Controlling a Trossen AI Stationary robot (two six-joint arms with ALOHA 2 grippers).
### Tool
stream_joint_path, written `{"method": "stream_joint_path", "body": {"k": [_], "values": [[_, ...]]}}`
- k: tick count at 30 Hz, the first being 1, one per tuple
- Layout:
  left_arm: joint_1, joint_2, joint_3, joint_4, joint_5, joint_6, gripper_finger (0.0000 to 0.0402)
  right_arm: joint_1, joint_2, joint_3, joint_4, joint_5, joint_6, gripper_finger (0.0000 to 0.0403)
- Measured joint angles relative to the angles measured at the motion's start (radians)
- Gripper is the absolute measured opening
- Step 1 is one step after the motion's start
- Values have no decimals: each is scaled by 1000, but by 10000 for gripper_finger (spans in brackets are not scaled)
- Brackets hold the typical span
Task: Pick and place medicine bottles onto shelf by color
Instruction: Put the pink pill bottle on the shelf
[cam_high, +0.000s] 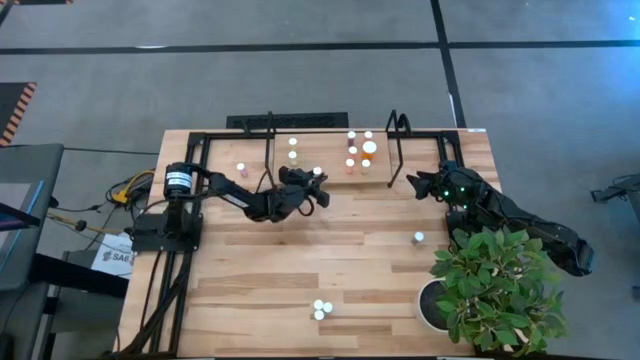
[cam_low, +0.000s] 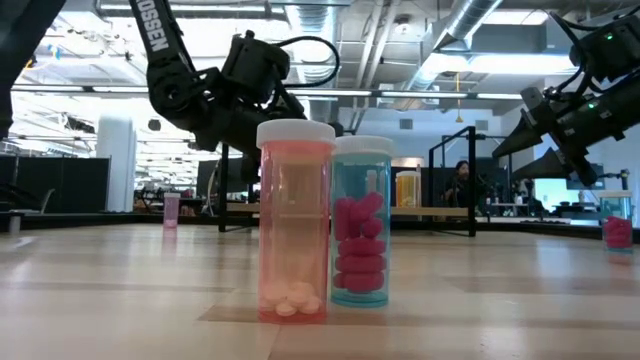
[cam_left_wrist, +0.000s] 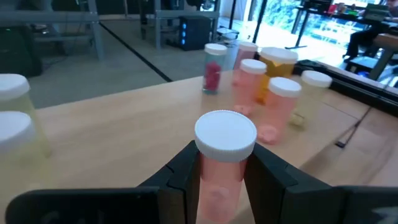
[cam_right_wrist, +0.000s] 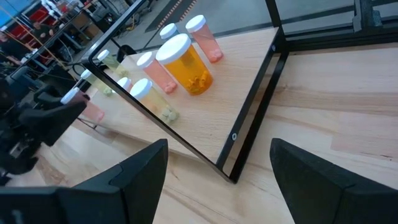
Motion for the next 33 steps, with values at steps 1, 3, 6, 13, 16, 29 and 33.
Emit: {"method": "stream_joint_path", "body": {"k": [1,3,6,13,16,29,33], "values": [[6,0,0,0,2,3,87,0,0,0,0,0,0,305],[19,0,0,1,3,4,87,0,0,0,0,0,0,305],[39,0,0,-11,24,4,87,0,0,0,0,0,0,305],[76,0,0,-46,57,-5,87,0,0,0,0,0,0,305],[84,1,0,-49,42,-12,87,0,0,0,0,0,0,305],[80,0,1,-107,-8,-66,87,0,0,0,0,0,0,305],[80,0,1,-108,-9,-67,88,0,0,0,0,0,0,305]]}}
